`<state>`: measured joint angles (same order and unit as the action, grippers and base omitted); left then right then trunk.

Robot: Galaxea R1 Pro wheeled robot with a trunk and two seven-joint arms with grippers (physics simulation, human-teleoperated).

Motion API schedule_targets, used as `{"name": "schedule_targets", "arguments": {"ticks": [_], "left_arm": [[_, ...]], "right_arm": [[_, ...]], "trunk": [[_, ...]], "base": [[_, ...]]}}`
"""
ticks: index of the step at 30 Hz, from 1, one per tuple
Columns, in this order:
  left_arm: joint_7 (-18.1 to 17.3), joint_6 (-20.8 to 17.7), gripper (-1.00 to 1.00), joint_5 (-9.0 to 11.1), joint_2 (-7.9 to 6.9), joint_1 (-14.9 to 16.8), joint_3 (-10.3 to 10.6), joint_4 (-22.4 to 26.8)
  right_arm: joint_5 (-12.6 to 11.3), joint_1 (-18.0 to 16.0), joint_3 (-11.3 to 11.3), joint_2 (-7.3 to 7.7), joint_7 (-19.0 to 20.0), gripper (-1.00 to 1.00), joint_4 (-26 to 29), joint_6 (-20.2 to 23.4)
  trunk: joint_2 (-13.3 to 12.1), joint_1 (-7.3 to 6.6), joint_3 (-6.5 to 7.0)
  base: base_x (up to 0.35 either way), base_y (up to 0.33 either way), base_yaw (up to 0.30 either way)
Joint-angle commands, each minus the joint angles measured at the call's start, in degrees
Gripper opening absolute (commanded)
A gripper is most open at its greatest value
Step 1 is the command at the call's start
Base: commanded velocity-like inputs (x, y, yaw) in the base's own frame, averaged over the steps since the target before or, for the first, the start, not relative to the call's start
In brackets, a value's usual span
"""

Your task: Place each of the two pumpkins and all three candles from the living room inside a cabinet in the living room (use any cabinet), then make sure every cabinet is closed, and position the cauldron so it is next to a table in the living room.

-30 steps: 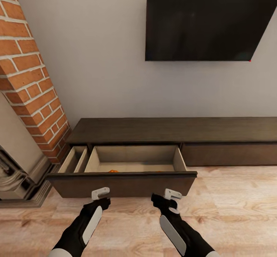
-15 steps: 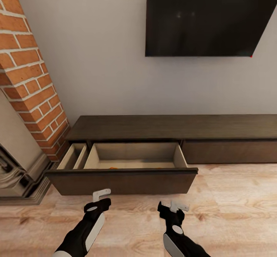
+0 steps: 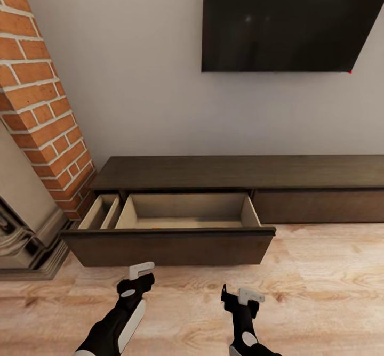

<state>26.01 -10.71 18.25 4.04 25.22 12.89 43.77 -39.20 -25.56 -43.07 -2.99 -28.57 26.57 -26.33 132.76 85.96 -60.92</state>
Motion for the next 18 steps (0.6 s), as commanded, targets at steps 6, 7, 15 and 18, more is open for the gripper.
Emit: {"name": "schedule_targets", "arguments": {"ticks": [6,7,15,18], "left_arm": [[0.4,4.7,1.00,-0.6,-0.32,0.0,2.3,0.1],[0.4,5.7,1.00,-1.7,-0.36,0.0,2.5,0.1],[0.4,9.1,1.00,-7.2,-0.46,-0.4,3.7,0.0],[0.3,9.2,1.00,-7.4,-0.44,-0.4,3.8,0.0]], "right_arm": [[-0.1,-0.1,-0.6,-0.16,-0.3,1.00,-4.1,-7.1],[-0.1,-0.1,-0.6,-0.16,-0.3,1.00,-4.2,-7.5],[-0.1,-0.1,-0.6,0.05,-0.3,1.00,-4.6,-11.5],[-0.1,-0.1,-0.7,-0.07,-0.2,1.00,-4.6,-12.1]], "trunk": [[2.4,1.31,-1.13],[2.8,1.53,-1.31],[5.3,2.85,-2.39],[5.3,2.85,-2.39]], "base": [[0.000,0.000,0.000],[0.000,0.000,0.000],[0.000,0.000,0.000],[0.000,0.000,0.000]]}}
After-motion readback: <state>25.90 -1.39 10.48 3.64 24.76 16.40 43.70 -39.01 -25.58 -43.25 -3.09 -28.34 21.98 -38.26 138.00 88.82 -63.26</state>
